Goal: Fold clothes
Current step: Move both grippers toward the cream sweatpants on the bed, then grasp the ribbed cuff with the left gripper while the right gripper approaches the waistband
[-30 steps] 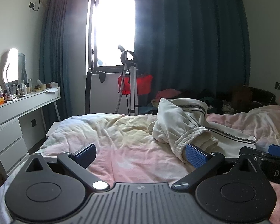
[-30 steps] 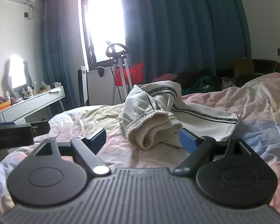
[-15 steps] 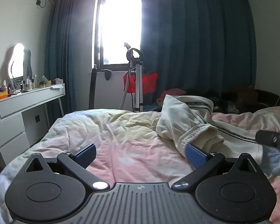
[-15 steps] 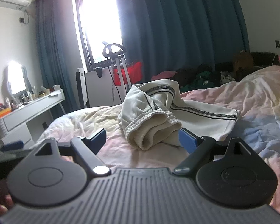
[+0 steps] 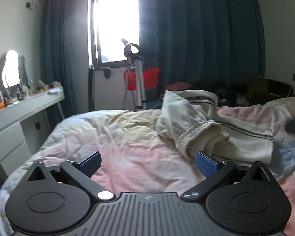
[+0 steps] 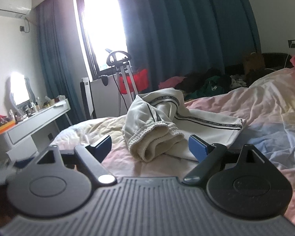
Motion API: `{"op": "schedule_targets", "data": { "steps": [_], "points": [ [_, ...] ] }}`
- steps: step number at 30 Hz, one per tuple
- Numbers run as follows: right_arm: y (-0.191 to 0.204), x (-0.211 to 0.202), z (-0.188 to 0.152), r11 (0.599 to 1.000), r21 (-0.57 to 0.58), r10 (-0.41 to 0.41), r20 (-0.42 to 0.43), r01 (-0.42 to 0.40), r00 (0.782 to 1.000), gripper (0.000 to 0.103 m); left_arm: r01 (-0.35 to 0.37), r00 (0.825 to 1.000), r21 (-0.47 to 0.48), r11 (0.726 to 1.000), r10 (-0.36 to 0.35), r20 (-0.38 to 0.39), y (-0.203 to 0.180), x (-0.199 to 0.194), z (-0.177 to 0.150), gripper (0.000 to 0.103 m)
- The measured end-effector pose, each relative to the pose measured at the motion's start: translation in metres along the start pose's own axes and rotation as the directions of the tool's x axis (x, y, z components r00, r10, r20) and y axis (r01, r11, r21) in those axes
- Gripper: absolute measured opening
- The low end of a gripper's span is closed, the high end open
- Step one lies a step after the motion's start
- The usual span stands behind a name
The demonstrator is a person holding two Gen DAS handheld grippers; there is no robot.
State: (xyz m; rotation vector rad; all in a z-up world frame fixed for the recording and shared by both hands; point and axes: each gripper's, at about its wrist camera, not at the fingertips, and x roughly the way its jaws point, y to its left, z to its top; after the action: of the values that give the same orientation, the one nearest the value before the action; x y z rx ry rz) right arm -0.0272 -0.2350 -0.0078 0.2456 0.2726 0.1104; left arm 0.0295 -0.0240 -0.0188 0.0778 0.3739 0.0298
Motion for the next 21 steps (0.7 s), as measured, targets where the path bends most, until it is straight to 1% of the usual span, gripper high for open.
{"op": "schedule_targets", "data": {
  "steps": [2,5,8,10,12,14,16,18,21],
  "points": [
    [-0.005,0.002,-0.001,1.000,-0.007,-0.008,-0.018,0.008,1.000,0.088,0.012,1.000,0.009,1.000,-0.012,-0.005,-0.006,0.012,0.009,0.102],
    [-0.012,0.005,-0.002,1.000,0.006,-0.011,-0.036,0.011,0.999,0.088,0.038,0.999,0.066,0.997,-0.038,-0.006,-0.018,0.031,0.014,0.102],
    [-0.019,0.008,0.000,0.999,0.041,-0.009,-0.045,0.010,0.999,0.088,0.067,0.998,0.137,0.988,-0.065,-0.017,-0.029,0.055,0.010,0.102],
    [-0.024,0.008,0.001,0.998,0.063,-0.010,-0.039,0.012,0.999,0.088,0.101,0.995,0.170,0.980,-0.095,-0.042,-0.034,0.077,0.005,0.102],
    [-0.028,0.008,0.001,0.997,0.078,-0.017,-0.038,0.020,0.999,0.088,0.117,0.992,0.205,0.972,-0.105,-0.068,-0.039,0.101,0.000,0.102],
    [-0.033,0.010,0.000,0.995,0.099,-0.022,-0.041,0.026,0.999,0.088,0.137,0.990,0.243,0.960,-0.122,-0.077,-0.043,0.122,-0.005,0.102],
    [-0.039,0.016,-0.002,0.991,0.127,-0.033,-0.057,0.040,0.998,0.088,0.134,0.991,0.296,0.946,-0.118,-0.070,-0.051,0.142,-0.011,0.102],
    [-0.045,0.024,-0.003,0.986,0.158,-0.037,-0.079,0.049,0.996,0.088,0.110,0.994,0.342,0.933,-0.094,-0.063,-0.061,0.163,-0.014,0.102],
    [-0.056,0.034,-0.006,0.981,0.185,-0.044,-0.106,0.063,0.993,0.088,0.101,0.995,0.382,0.919,-0.102,-0.018,-0.072,0.188,-0.014,0.102]
  ]
}}
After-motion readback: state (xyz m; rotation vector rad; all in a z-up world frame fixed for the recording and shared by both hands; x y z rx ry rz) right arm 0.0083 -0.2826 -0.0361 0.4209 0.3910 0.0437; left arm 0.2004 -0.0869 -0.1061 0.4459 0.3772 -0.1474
